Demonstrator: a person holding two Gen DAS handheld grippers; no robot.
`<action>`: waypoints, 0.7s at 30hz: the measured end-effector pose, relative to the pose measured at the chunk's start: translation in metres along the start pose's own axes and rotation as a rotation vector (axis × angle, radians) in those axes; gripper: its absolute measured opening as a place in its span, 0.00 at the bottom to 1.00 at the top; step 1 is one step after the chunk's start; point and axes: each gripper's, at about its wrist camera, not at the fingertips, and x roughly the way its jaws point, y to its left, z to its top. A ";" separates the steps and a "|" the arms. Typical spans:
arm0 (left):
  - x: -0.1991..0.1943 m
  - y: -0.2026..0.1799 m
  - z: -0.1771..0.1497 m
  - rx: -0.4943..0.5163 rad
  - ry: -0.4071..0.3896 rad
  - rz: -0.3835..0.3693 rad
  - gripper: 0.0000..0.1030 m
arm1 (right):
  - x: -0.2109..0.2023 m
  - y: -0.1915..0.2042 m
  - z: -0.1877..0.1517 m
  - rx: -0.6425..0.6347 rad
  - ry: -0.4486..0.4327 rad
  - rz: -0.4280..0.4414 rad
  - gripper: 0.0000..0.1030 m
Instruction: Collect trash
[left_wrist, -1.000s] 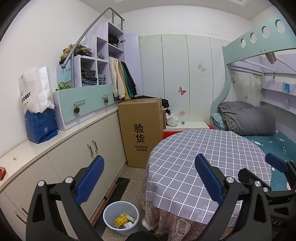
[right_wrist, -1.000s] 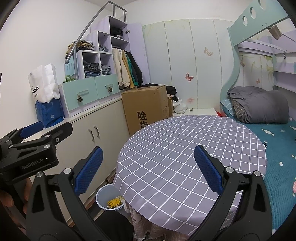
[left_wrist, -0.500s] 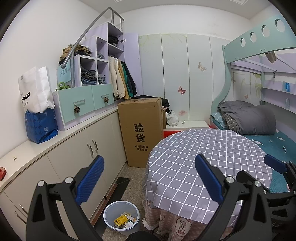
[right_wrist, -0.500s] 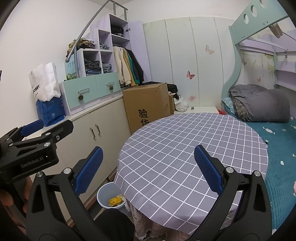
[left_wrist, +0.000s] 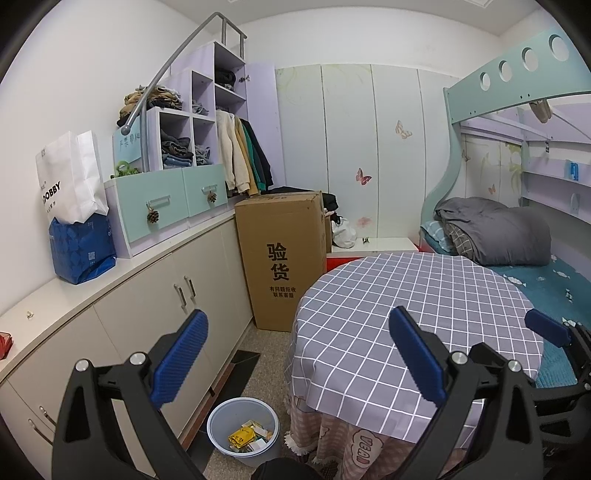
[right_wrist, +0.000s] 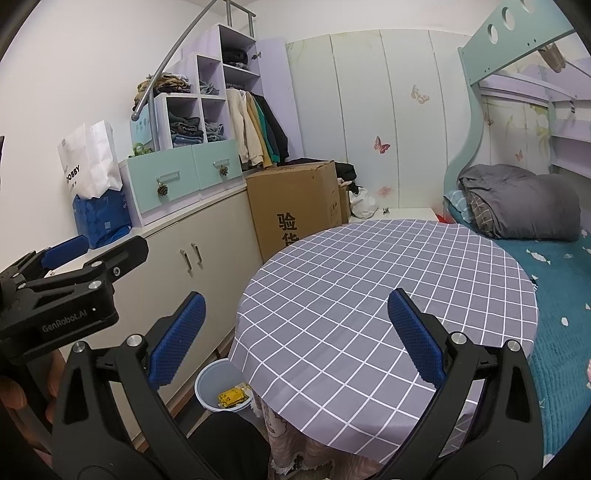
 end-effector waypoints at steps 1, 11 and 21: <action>0.000 0.000 0.000 -0.001 0.000 0.000 0.94 | 0.000 0.000 0.000 -0.001 0.001 0.000 0.94; 0.000 0.000 -0.002 0.001 0.007 0.000 0.94 | 0.001 0.002 -0.003 0.004 0.009 0.001 0.94; 0.000 0.000 -0.003 0.003 0.010 0.001 0.94 | 0.002 0.001 -0.005 0.004 0.017 0.003 0.94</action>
